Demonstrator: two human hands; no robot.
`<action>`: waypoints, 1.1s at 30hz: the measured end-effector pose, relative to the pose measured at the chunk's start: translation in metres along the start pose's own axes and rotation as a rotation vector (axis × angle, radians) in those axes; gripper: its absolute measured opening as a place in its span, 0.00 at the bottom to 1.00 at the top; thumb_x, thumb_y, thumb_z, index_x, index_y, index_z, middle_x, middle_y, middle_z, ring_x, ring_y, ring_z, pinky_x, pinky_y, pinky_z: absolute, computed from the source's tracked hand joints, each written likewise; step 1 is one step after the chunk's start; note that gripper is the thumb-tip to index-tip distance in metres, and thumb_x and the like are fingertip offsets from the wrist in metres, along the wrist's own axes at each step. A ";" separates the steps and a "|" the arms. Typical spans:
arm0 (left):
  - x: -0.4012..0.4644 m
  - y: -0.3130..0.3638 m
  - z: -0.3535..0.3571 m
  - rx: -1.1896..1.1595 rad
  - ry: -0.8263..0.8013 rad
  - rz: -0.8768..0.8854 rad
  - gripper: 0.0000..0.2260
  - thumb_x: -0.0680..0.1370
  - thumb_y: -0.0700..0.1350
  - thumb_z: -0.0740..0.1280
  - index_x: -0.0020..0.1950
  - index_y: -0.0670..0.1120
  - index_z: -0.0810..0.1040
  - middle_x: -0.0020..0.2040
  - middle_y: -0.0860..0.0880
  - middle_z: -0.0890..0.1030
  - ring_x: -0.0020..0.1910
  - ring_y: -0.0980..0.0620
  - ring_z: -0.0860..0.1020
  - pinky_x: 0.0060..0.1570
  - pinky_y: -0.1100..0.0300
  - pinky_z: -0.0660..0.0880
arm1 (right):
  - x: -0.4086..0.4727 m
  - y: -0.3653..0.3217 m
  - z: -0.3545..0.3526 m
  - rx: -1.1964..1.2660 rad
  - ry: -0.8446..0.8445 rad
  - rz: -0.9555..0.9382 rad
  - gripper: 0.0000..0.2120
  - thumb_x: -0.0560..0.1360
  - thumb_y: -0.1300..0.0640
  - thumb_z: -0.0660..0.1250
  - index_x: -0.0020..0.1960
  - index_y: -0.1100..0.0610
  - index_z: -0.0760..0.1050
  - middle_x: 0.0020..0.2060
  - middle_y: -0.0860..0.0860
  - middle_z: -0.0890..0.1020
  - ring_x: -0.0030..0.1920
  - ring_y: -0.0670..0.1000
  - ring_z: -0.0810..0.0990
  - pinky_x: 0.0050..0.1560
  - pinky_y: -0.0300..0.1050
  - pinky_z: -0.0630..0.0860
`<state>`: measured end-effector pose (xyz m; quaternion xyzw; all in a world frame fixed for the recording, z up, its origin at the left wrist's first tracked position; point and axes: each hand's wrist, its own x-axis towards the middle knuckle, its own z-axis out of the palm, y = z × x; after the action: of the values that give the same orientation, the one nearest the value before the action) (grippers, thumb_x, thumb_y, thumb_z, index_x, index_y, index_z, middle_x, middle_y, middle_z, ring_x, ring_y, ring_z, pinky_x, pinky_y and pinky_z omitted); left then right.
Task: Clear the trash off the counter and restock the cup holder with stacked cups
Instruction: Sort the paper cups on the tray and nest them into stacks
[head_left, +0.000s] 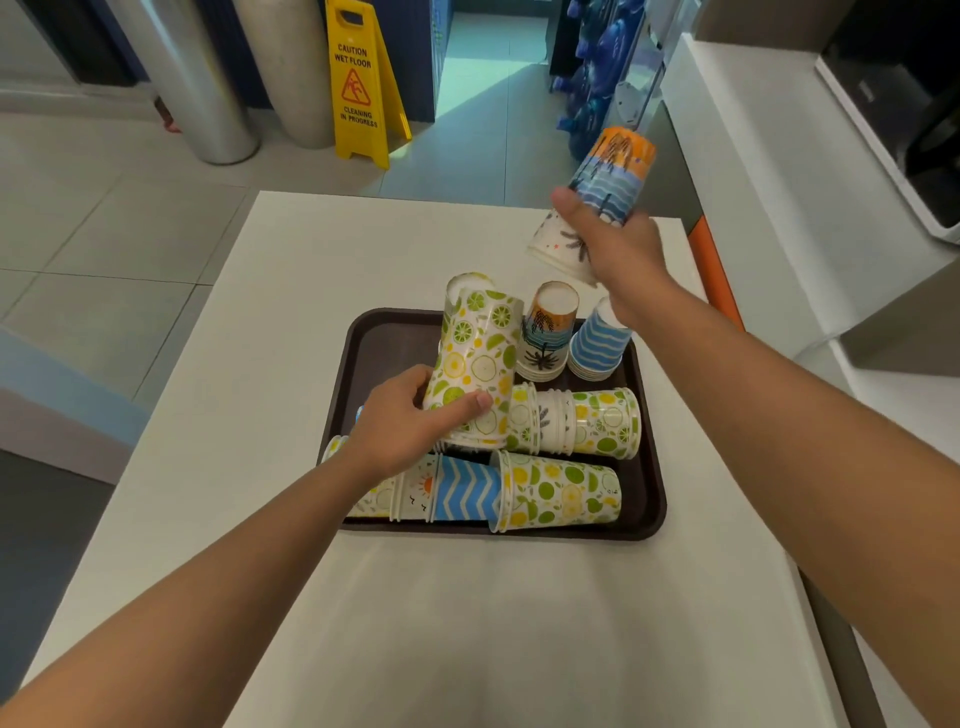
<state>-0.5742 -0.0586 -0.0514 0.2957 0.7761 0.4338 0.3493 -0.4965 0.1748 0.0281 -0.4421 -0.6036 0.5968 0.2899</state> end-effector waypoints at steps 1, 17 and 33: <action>0.000 -0.001 -0.004 0.000 0.014 0.001 0.29 0.61 0.70 0.72 0.52 0.51 0.80 0.47 0.54 0.86 0.46 0.55 0.85 0.50 0.50 0.83 | 0.005 -0.001 -0.002 0.010 0.020 -0.023 0.25 0.67 0.45 0.77 0.59 0.54 0.76 0.50 0.48 0.84 0.48 0.45 0.84 0.47 0.39 0.78; 0.014 -0.003 -0.021 -0.115 0.098 -0.002 0.27 0.62 0.68 0.72 0.54 0.53 0.82 0.49 0.55 0.86 0.48 0.58 0.85 0.53 0.53 0.82 | 0.011 0.096 0.012 -0.620 -0.024 -0.241 0.43 0.67 0.40 0.75 0.72 0.56 0.58 0.67 0.54 0.66 0.68 0.56 0.62 0.69 0.53 0.63; 0.025 0.000 -0.023 -0.157 0.137 0.041 0.30 0.64 0.67 0.73 0.60 0.52 0.81 0.53 0.55 0.86 0.52 0.56 0.84 0.56 0.50 0.81 | 0.006 0.073 0.013 -0.643 -0.054 -0.369 0.38 0.67 0.54 0.78 0.70 0.57 0.64 0.66 0.54 0.70 0.65 0.54 0.70 0.59 0.44 0.67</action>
<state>-0.6070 -0.0503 -0.0498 0.2528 0.7557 0.5194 0.3087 -0.4968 0.1669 -0.0460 -0.3784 -0.8372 0.3259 0.2230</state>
